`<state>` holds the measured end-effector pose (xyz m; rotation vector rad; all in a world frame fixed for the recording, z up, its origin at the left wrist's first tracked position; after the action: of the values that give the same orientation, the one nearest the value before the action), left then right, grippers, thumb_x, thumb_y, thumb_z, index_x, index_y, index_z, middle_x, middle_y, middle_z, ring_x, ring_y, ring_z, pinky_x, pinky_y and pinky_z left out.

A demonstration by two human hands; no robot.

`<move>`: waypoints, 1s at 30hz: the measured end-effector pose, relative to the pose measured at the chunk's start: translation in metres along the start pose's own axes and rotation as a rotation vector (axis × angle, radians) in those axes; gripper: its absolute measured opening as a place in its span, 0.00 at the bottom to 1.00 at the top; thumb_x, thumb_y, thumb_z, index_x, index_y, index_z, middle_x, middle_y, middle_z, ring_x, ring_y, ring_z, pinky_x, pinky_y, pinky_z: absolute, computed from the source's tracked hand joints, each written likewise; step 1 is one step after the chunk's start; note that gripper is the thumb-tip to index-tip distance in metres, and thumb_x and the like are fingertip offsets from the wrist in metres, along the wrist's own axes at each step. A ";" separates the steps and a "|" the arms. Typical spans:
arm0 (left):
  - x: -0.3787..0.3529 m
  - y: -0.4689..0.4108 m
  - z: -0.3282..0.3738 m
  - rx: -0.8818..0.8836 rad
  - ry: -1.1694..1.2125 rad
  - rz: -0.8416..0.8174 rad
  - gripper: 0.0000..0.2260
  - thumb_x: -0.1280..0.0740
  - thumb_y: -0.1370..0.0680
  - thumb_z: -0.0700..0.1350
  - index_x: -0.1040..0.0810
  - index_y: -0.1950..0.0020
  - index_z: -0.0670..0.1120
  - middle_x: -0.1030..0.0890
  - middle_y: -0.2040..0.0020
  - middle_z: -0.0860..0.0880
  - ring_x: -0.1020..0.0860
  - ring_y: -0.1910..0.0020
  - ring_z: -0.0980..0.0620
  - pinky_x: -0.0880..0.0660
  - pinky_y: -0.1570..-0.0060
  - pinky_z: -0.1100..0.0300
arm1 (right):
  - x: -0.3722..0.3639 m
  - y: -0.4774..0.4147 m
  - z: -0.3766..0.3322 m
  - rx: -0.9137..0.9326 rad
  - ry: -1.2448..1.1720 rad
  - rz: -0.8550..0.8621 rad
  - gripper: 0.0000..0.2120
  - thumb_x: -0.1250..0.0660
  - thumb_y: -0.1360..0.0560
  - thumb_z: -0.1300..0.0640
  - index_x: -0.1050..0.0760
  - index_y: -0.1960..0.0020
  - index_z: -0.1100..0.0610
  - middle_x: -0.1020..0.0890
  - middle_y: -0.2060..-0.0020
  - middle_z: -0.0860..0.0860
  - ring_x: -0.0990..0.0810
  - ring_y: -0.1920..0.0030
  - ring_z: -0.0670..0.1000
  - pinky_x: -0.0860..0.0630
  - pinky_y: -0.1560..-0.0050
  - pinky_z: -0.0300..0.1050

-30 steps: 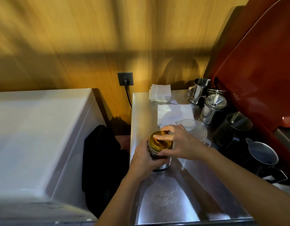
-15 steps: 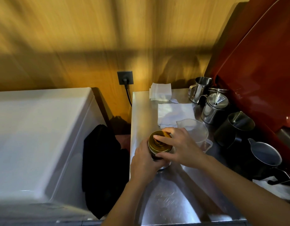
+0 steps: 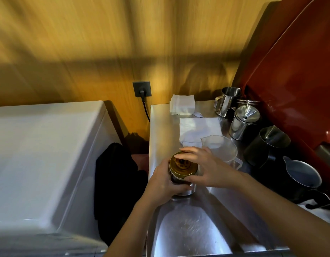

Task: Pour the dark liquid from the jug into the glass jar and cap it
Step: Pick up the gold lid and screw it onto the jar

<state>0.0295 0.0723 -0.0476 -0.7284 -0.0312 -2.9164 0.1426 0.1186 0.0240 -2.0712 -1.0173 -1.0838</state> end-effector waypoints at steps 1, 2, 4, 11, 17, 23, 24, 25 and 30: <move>0.000 0.000 0.000 -0.010 0.002 0.006 0.34 0.19 0.43 0.57 0.34 0.44 0.67 0.24 0.48 0.66 0.25 0.47 0.66 0.26 0.49 0.66 | 0.001 0.000 0.000 -0.007 0.022 0.023 0.28 0.29 0.32 0.47 0.33 0.34 0.47 0.29 0.35 0.52 0.37 0.36 0.46 0.50 0.38 0.35; 0.000 0.001 0.000 -0.019 0.004 0.019 0.33 0.20 0.43 0.58 0.34 0.44 0.68 0.24 0.48 0.66 0.25 0.46 0.65 0.26 0.49 0.66 | 0.001 0.001 -0.001 -0.017 0.058 0.051 0.28 0.29 0.32 0.46 0.32 0.35 0.49 0.28 0.37 0.52 0.35 0.37 0.48 0.47 0.38 0.39; 0.000 0.003 0.001 -0.031 -0.003 0.058 0.32 0.22 0.42 0.59 0.34 0.44 0.67 0.24 0.47 0.64 0.24 0.46 0.62 0.25 0.48 0.63 | -0.002 0.005 -0.002 -0.047 0.126 0.120 0.28 0.30 0.33 0.43 0.30 0.36 0.51 0.26 0.40 0.54 0.30 0.40 0.53 0.43 0.39 0.45; -0.002 0.003 -0.001 -0.040 -0.059 0.116 0.31 0.22 0.39 0.54 0.34 0.42 0.63 0.24 0.46 0.58 0.24 0.47 0.56 0.23 0.49 0.52 | -0.012 0.010 -0.008 -0.130 0.156 0.210 0.31 0.35 0.34 0.38 0.33 0.35 0.50 0.30 0.36 0.55 0.35 0.36 0.54 0.44 0.38 0.50; -0.001 0.001 -0.001 -0.035 -0.015 0.066 0.31 0.22 0.42 0.60 0.35 0.45 0.69 0.24 0.48 0.65 0.25 0.47 0.63 0.27 0.51 0.67 | -0.006 0.005 -0.001 -0.067 0.015 0.064 0.30 0.31 0.32 0.47 0.38 0.33 0.47 0.31 0.35 0.50 0.36 0.34 0.50 0.46 0.36 0.47; -0.002 0.001 0.000 -0.042 -0.004 0.061 0.31 0.23 0.41 0.63 0.37 0.45 0.71 0.25 0.47 0.63 0.25 0.46 0.61 0.25 0.49 0.61 | -0.003 0.006 -0.002 -0.082 0.106 0.120 0.36 0.35 0.34 0.37 0.40 0.31 0.49 0.34 0.36 0.53 0.39 0.35 0.51 0.46 0.38 0.49; -0.002 0.001 0.000 -0.046 -0.007 0.055 0.30 0.24 0.41 0.63 0.37 0.45 0.71 0.25 0.46 0.63 0.25 0.46 0.61 0.25 0.48 0.60 | -0.005 0.007 -0.003 -0.058 0.066 0.086 0.35 0.35 0.33 0.40 0.42 0.31 0.48 0.35 0.34 0.52 0.41 0.33 0.50 0.48 0.36 0.47; -0.002 0.001 0.000 -0.049 -0.008 0.052 0.30 0.24 0.41 0.64 0.37 0.45 0.71 0.25 0.47 0.63 0.25 0.46 0.62 0.25 0.48 0.61 | -0.006 0.008 -0.004 -0.038 0.036 0.057 0.34 0.34 0.32 0.43 0.43 0.31 0.48 0.35 0.33 0.51 0.42 0.33 0.48 0.50 0.36 0.44; 0.000 0.001 0.001 -0.050 0.002 0.074 0.31 0.22 0.42 0.60 0.36 0.47 0.73 0.24 0.49 0.67 0.25 0.48 0.64 0.27 0.52 0.66 | -0.001 0.003 0.001 -0.103 0.135 0.123 0.37 0.31 0.33 0.40 0.41 0.31 0.52 0.30 0.39 0.52 0.35 0.37 0.51 0.45 0.39 0.48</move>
<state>0.0303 0.0715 -0.0465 -0.7188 0.0677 -2.8569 0.1447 0.1175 0.0222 -2.0797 -0.7733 -1.2166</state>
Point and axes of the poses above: each hand's wrist, its own y-axis away from the middle knuckle, its own x-axis out of the back of the hand, z = x × y, the point moved 7 cm from there along -y, towards the middle knuckle
